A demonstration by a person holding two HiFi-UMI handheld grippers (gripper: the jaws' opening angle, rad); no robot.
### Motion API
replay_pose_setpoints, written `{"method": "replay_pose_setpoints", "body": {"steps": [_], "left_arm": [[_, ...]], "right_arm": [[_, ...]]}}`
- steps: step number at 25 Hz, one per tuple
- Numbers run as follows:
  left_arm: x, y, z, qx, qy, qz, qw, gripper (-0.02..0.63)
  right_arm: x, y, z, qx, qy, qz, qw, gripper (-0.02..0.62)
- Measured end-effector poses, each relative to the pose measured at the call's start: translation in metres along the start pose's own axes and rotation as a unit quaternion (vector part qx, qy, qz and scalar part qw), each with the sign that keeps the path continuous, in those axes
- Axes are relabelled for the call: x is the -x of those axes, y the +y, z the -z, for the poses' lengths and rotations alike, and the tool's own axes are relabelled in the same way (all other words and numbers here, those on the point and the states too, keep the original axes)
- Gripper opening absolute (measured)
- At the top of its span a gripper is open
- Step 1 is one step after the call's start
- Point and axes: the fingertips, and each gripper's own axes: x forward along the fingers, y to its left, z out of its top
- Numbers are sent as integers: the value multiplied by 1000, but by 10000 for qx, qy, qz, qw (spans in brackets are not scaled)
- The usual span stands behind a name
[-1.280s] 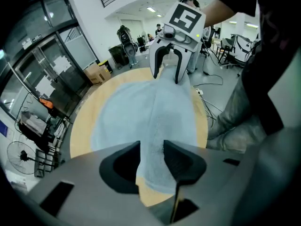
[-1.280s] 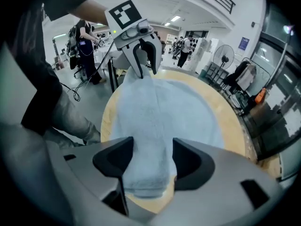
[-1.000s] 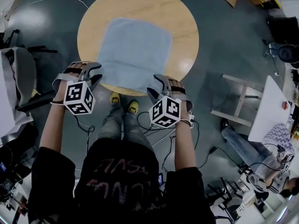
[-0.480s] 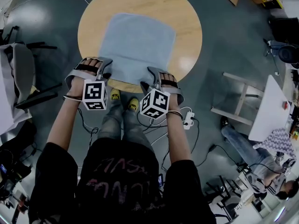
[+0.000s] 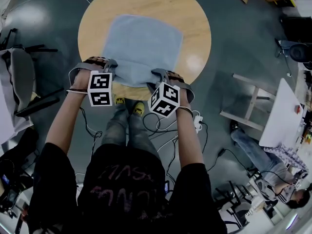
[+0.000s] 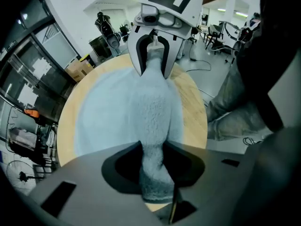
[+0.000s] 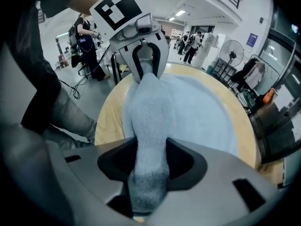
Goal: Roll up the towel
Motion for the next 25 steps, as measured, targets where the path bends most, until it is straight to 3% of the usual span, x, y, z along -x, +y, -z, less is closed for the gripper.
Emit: {"method": "replay_pose_setpoints", "body": {"steps": [5, 9, 15, 17, 20, 25], "left_arm": [[16, -15, -5, 273, -135, 827, 9961, 107], [32, -36, -9, 116, -99, 1490, 9887, 106], [47, -64, -11, 270, -172, 2429, 9695, 107], [39, -61, -10, 339, -170, 2441, 9690, 112], [22, -49, -7, 267, -134, 2061, 9781, 126], [10, -21, -6, 206, -292, 1312, 9907, 203]], "right_arm": [[11, 6, 4, -98, 66, -362, 9993, 117], [25, 23, 0, -260, 90, -1035, 9942, 109], [45, 62, -2, -749, 230, -2466, 9659, 107], [39, 62, 1, -862, 314, -2518, 9634, 110], [24, 49, 2, -785, 292, -2036, 9755, 129], [18, 22, 3, -570, 76, -1245, 9906, 247]]}}
